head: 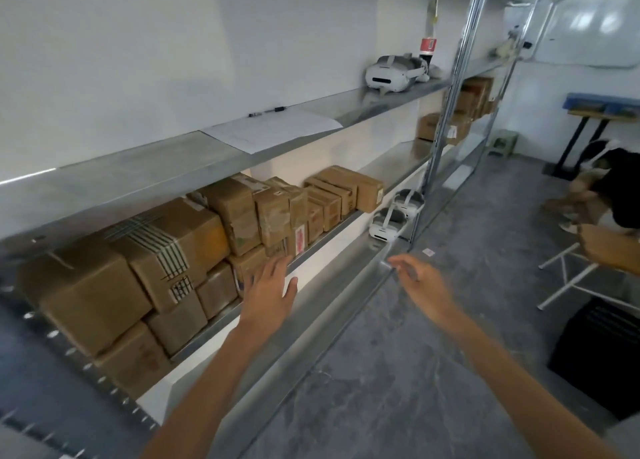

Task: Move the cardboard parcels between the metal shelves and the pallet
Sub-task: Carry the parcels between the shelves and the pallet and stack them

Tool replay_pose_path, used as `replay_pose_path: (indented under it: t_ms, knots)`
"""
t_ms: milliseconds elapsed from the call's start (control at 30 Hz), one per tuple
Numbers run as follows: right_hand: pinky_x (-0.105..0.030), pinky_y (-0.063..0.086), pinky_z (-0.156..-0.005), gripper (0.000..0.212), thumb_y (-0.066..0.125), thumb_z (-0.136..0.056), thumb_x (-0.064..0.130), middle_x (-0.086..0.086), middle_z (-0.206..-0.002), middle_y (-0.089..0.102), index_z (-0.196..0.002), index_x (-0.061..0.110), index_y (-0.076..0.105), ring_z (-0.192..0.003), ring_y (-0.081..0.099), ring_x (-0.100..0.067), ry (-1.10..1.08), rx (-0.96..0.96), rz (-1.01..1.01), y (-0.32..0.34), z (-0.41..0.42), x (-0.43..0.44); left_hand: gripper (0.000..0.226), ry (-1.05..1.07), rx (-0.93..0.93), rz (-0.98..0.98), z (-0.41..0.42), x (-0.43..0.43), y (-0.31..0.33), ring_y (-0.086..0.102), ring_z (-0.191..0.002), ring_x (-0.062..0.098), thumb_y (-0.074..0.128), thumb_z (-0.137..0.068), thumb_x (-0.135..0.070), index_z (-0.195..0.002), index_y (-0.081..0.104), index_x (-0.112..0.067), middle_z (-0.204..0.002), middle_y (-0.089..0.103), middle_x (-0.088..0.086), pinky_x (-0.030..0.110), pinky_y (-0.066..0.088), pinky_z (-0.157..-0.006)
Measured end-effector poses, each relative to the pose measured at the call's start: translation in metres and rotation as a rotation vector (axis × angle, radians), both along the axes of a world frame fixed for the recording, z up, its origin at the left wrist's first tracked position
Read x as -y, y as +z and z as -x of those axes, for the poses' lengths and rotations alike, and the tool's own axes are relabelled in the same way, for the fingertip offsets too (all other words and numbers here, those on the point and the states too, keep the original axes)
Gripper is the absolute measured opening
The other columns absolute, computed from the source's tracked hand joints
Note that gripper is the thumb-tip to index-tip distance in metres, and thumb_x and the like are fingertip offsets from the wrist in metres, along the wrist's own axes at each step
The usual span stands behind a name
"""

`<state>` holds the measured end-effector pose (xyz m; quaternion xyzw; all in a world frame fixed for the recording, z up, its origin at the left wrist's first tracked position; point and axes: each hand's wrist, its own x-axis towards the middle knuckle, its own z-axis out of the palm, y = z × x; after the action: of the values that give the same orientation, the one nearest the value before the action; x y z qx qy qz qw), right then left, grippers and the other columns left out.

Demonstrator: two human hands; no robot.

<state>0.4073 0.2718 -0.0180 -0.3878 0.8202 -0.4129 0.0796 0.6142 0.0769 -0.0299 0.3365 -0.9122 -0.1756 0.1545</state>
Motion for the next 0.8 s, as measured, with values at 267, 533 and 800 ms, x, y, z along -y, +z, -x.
replay_pose_path:
  t_ms: [267, 533, 800]
  knots:
    - [-0.022, 0.042, -0.093, 0.023, 0.047, -0.097, 0.014, 0.003, -0.112, 0.065, -0.114, 0.017, 0.063, -0.106, 0.058, -0.01, 0.269, 0.05, -0.07, 0.003, 0.114, 0.087, 0.039, 0.174, -0.128, -0.012, 0.094, 0.038, -0.008, 0.034, -0.137, 0.019, 0.035, -0.102, -0.029, -0.141, 0.036, -0.024, -0.145, 0.042, 0.0, 0.042, 0.01, -0.12]
    - [-0.033, 0.055, -0.077, 0.022, 0.045, -0.099, 0.019, 0.001, -0.109, 0.064, -0.115, 0.021, 0.06, -0.075, 0.068, -0.012, 0.433, 0.114, -0.105, 0.006, 0.201, 0.167, 0.044, 0.335, -0.218, -0.026, 0.165, 0.051, -0.007, 0.035, -0.133, 0.019, 0.022, -0.102, -0.038, -0.136, 0.044, -0.02, -0.138, 0.045, 0.002, 0.037, 0.028, -0.114]
    - [-0.019, 0.051, -0.062, 0.026, 0.05, -0.096, 0.03, 0.004, -0.101, 0.068, -0.119, 0.021, 0.057, -0.065, 0.066, -0.005, 0.702, 0.141, -0.133, 0.004, 0.195, 0.257, 0.04, 0.435, -0.236, -0.001, 0.206, 0.105, 0.034, 0.021, -0.144, 0.021, 0.031, -0.103, -0.036, -0.14, 0.04, -0.023, -0.148, 0.039, 0.0, 0.045, 0.021, -0.119]
